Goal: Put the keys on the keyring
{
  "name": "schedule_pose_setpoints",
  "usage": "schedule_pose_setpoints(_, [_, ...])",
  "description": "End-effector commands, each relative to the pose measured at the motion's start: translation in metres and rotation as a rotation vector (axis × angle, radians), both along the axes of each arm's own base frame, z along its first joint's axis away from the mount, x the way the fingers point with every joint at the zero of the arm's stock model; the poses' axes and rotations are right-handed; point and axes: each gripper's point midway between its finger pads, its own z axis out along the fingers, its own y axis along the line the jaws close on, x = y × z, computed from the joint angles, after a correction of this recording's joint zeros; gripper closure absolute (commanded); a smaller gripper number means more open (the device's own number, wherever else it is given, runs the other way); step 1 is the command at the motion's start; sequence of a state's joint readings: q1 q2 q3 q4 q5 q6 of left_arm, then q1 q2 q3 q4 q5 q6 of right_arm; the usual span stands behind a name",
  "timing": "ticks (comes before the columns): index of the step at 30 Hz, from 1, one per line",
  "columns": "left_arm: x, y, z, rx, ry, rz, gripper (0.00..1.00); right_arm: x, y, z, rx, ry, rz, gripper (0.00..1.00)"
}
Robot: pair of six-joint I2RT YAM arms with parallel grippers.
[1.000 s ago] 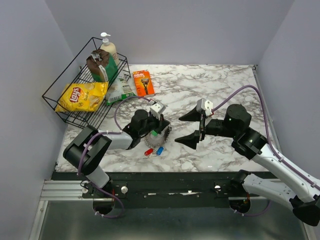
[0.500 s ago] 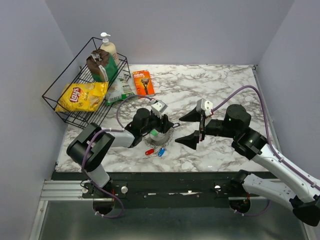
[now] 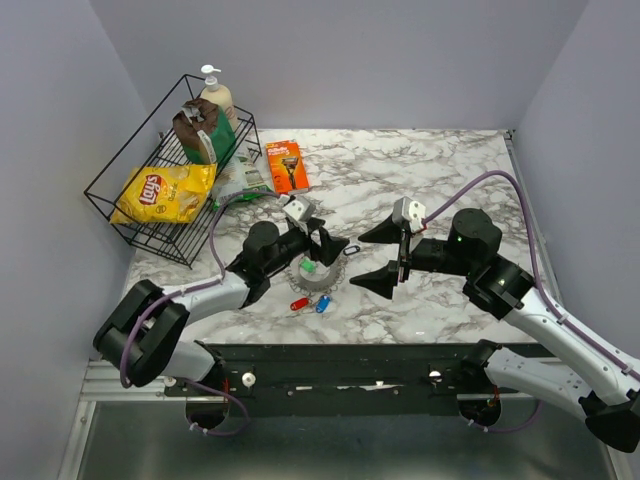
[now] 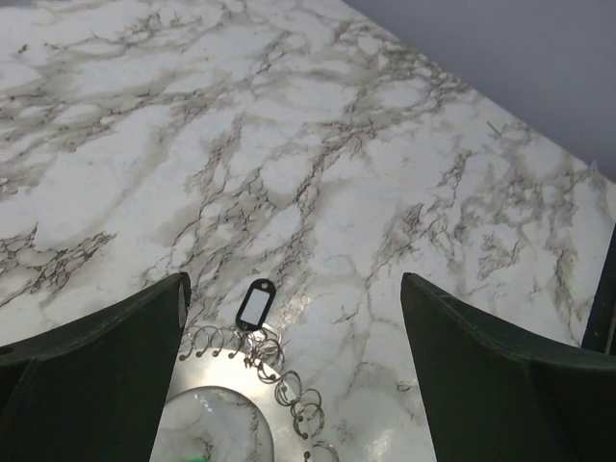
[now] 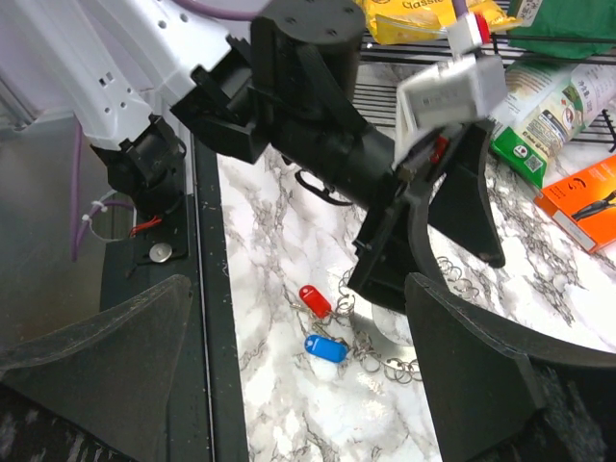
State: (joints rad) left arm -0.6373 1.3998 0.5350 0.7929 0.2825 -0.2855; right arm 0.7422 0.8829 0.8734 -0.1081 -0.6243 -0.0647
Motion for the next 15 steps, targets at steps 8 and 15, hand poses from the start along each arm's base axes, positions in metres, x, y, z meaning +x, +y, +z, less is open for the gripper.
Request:
schedule_pose_setpoints(8, [0.013, 0.062, 0.032, -0.071, 0.095, 0.382, 0.01, 0.008, -0.001, -0.002, -0.011, 0.007, -0.041, 0.0])
schedule_pose_setpoints(15, [0.015, 0.127, 0.048, -0.053, 0.063, 0.682, 0.01, 0.011, 0.001, -0.005, -0.013, 0.018, -0.045, 0.0])
